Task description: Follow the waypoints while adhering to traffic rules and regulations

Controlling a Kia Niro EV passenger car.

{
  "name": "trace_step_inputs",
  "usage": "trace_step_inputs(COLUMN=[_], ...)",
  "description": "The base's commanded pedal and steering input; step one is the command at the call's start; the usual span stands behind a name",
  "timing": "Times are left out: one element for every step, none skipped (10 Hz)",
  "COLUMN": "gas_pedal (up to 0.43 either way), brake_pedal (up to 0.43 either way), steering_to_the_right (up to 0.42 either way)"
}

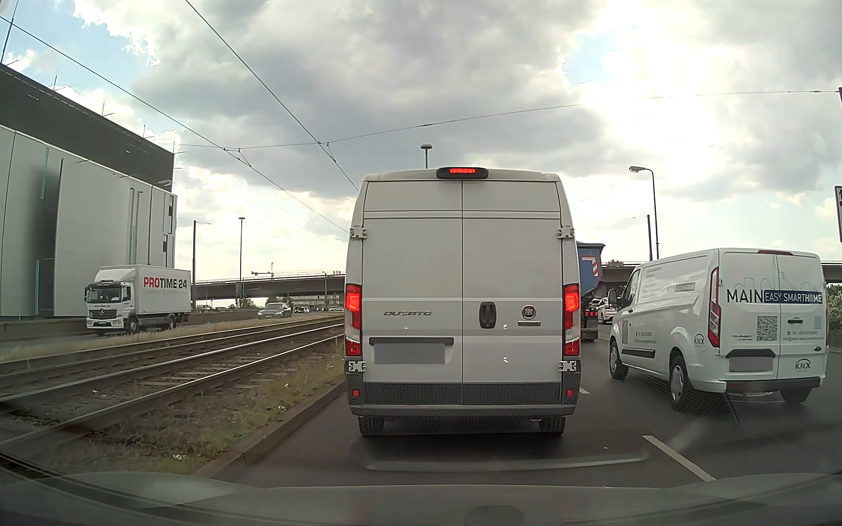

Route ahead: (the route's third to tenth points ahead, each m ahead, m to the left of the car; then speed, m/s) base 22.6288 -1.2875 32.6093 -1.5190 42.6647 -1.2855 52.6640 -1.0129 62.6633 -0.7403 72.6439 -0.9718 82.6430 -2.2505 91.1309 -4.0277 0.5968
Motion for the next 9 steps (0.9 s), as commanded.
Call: trace_step_inputs(gas_pedal=[0.008, 0.008, 0.000, 0.000, 0.000, 0.000, 0.000, 0.000, 0.000], brake_pedal=[0.030, 0.037, 0.030, 0.037, 0.037, 0.043, 0.073, 0.171, 0.177], steering_to_the_right=[-0.016, -0.016, -0.016, -0.016, -0.015, -0.015, -0.015, -0.015, -0.014])
